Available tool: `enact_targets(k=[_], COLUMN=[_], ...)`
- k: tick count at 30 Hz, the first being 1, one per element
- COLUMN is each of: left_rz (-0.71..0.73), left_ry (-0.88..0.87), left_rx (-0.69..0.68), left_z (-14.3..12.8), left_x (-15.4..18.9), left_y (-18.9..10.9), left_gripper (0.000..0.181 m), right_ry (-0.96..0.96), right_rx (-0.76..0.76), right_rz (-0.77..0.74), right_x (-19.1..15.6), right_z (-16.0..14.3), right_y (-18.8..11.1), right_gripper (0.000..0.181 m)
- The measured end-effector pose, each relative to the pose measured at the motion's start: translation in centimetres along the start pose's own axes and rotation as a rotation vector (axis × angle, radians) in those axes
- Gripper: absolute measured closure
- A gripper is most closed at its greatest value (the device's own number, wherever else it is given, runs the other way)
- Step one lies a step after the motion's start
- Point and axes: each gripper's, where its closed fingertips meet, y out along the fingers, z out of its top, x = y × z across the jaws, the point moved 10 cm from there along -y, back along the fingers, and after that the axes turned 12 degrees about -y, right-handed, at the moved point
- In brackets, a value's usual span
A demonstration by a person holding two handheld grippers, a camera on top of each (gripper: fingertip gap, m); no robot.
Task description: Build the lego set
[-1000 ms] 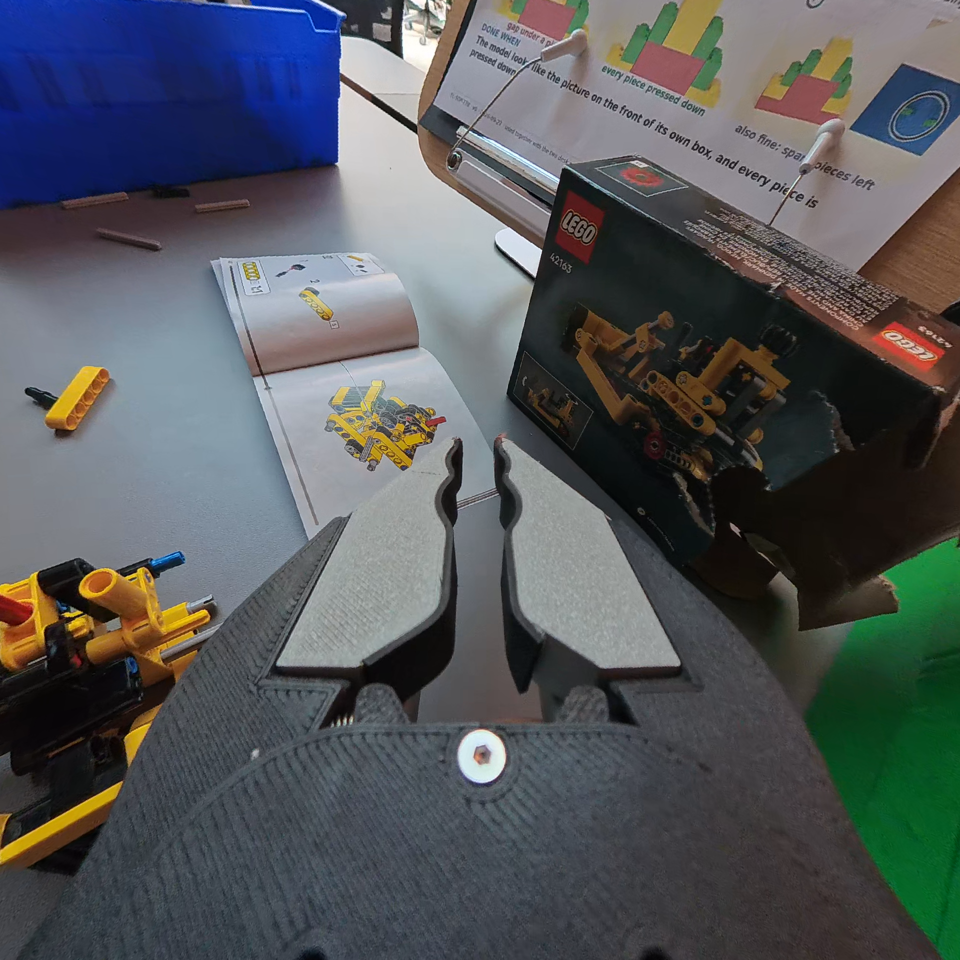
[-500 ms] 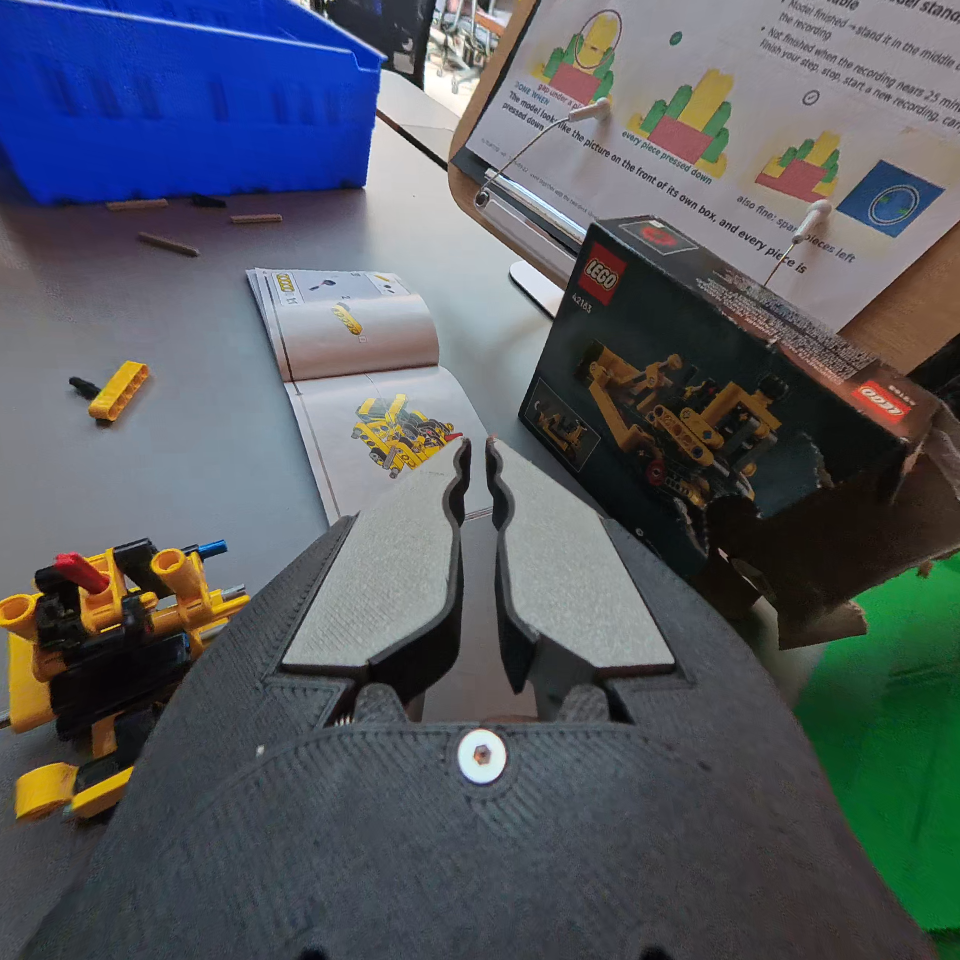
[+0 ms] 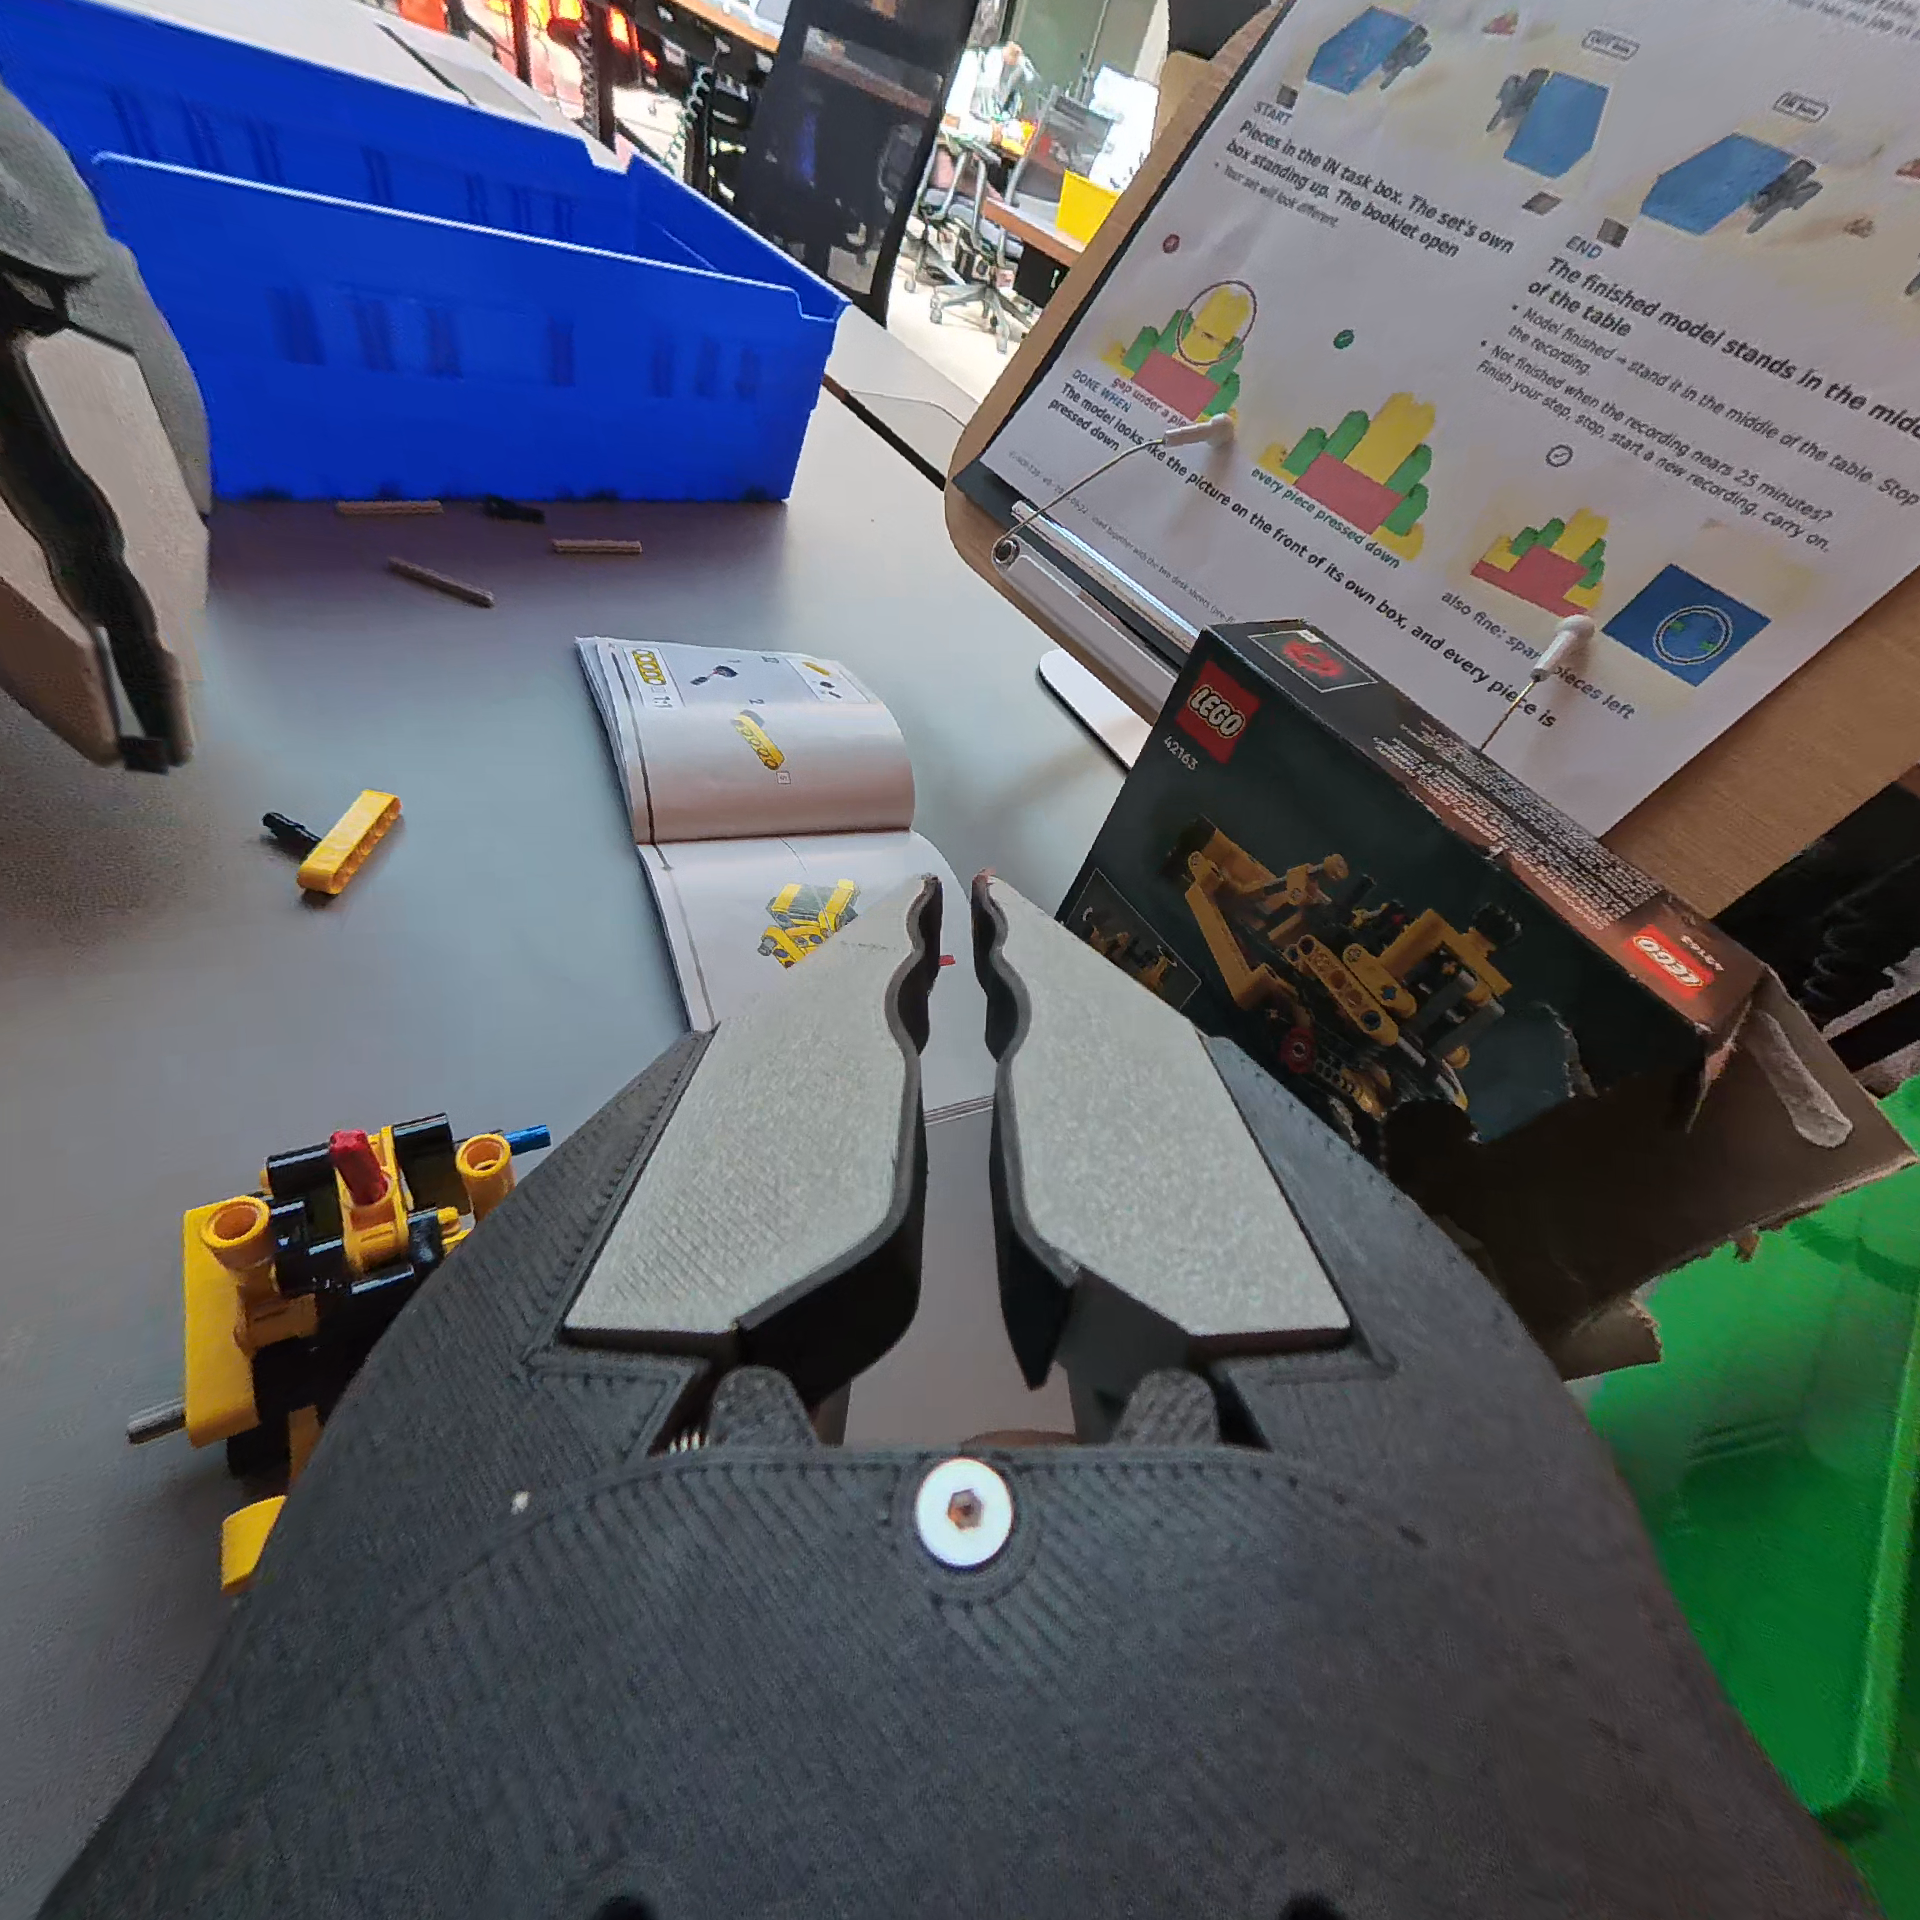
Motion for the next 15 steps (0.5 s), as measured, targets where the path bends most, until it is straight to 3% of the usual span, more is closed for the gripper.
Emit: enact_targets(k=[1, 5, 9, 15], left_rz=[-0.011, 0.033, 0.067, 0.082], left_ry=[-0.014, 0.008, 0.059, 0.119], left_rx=[0.000, -0.015, -0.016, 0.062], left_z=[-0.1, -0.3, 0.0, 2.3], left_x=[-0.2, -0.7, -1.0, -1.3], left_y=[0.3, 1.5, 1.9, -1.0], left_gripper=[0.176, 0.175, 0.160, 0.155], right_ry=[0.003, 0.001, 0.003, 0.039], right_rx=[0.000, -0.007, -0.005, -0.014], right_rz=[0.003, 0.009, 0.004, 0.002], right_x=[0.0, -0.1, 0.0, 0.4], right_z=[0.0, -0.1, -0.2, -0.8], right_y=[0.0, 0.1, 0.1, 0.2], right_gripper=[0.179, 0.179, 0.179, 0.180])
